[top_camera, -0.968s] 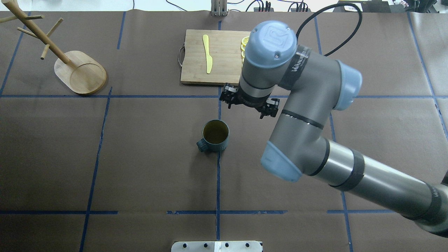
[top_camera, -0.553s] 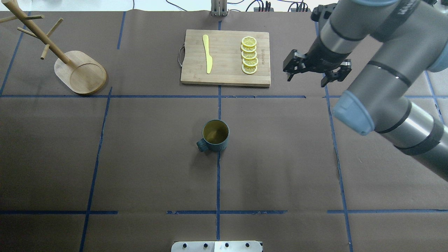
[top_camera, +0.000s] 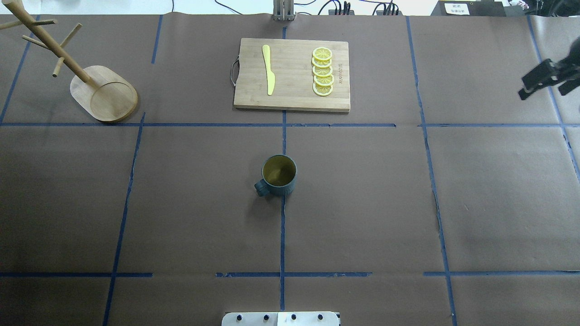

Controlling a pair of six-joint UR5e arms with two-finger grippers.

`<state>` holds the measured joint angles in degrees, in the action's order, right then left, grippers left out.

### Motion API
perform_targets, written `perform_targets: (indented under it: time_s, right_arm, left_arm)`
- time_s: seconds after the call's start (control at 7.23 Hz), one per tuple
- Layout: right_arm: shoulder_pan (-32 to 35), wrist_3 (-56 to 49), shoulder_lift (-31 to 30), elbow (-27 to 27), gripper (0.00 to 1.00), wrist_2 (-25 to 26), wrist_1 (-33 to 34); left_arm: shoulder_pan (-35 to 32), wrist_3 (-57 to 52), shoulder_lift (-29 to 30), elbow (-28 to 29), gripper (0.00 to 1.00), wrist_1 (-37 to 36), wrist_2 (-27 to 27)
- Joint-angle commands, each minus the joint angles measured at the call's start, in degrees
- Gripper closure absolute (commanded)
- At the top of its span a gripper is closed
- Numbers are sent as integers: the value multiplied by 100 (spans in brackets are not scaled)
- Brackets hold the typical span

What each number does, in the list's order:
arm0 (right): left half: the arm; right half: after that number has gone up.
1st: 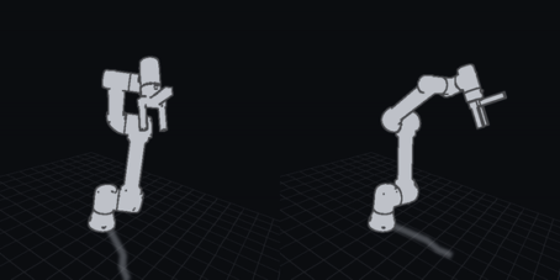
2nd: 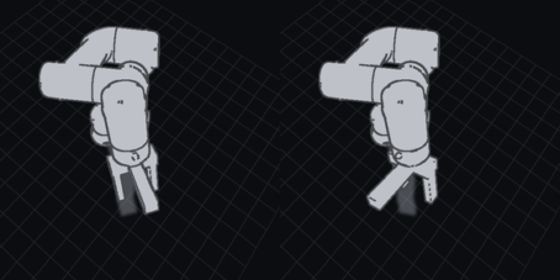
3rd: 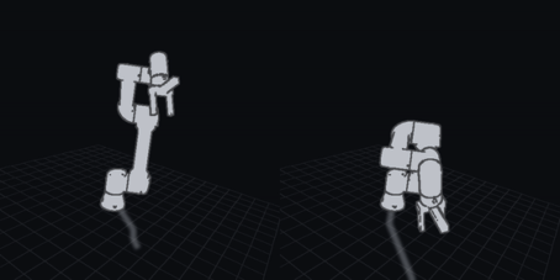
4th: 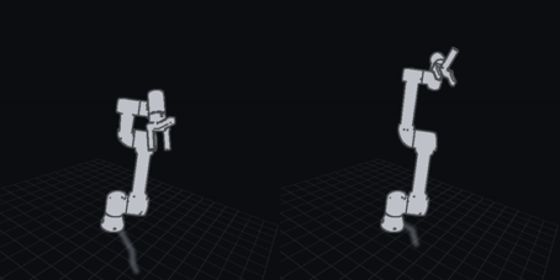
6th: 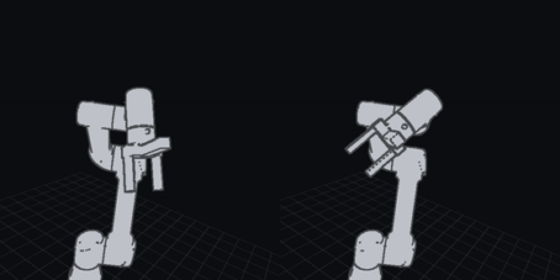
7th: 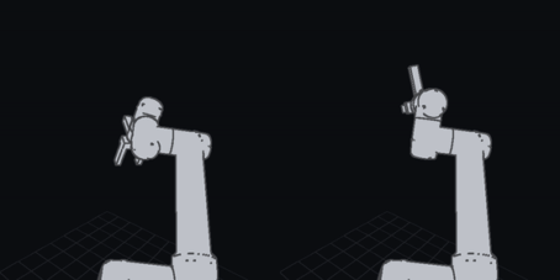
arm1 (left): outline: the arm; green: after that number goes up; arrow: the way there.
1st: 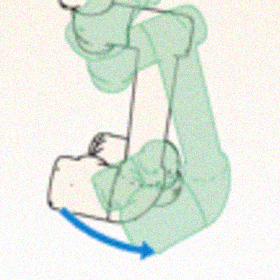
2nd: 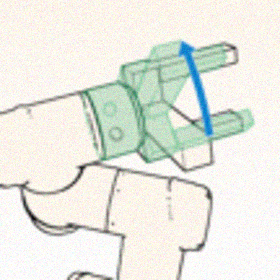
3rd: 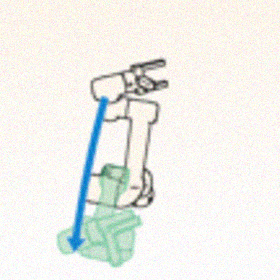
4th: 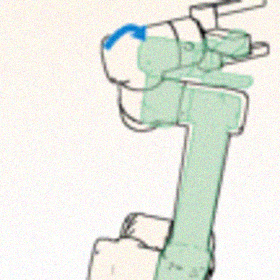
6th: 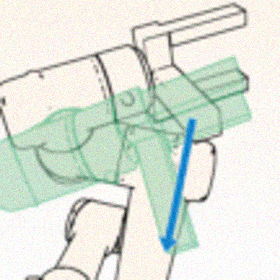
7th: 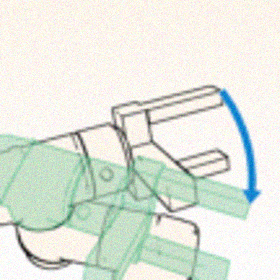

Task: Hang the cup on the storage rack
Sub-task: 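Release the mug upright and withdraw the right gripper, then move the left gripper from the rack toward the teal mug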

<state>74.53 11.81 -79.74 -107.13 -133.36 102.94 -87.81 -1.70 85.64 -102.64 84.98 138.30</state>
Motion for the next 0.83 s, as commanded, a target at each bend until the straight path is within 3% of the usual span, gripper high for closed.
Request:
perform_targets:
  time_s: [0.0, 0.28, 0.55, 0.69]
  right_arm:
    - [857, -2087, -1196, 61, 0, -15, -37]
    - [1360, -2762, -1971, 149, 0, 29, -54]
    - [1555, -2658, -2202, 97, 0, -6, -54]
    - [1555, -2579, -2177, 79, 0, -15, -54]
  left_arm:
    - [0, 3, 23, -1, 0, 272, 4]
    - [36, 291, 129, 60, 0, 326, 4]
    - [44, 302, 190, -140, 0, 500, 266]
    - [210, 354, 173, -203, 0, 1329, 285]
